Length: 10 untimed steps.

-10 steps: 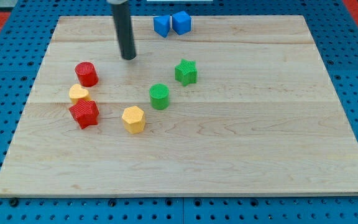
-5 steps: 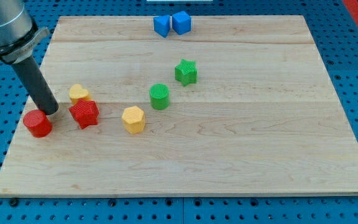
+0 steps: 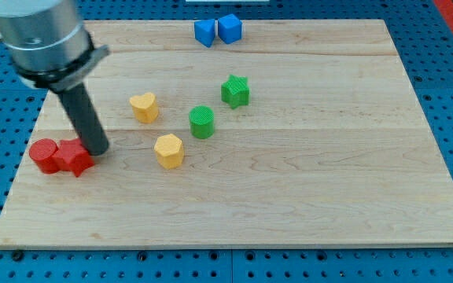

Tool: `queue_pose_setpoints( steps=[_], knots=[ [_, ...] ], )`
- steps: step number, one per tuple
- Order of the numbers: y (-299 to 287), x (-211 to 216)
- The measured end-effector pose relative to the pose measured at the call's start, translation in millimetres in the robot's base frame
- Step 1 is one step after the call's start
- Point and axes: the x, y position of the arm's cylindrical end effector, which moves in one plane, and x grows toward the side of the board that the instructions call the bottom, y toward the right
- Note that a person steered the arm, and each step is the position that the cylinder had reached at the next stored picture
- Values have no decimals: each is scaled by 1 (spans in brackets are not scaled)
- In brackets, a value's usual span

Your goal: Place the red blocks together to the bottom left side

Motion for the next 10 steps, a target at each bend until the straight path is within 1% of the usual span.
queue_pose_setpoints(
  steps=[1, 2, 3, 4, 5, 6, 7, 9, 10],
  knots=[
    [-9, -30],
    [-28, -1],
    [-28, 30],
    [-28, -13],
    [-107, -14],
    [-89, 7],
    [-52, 20],
    [-52, 20],
    [-30, 20]
  ],
)
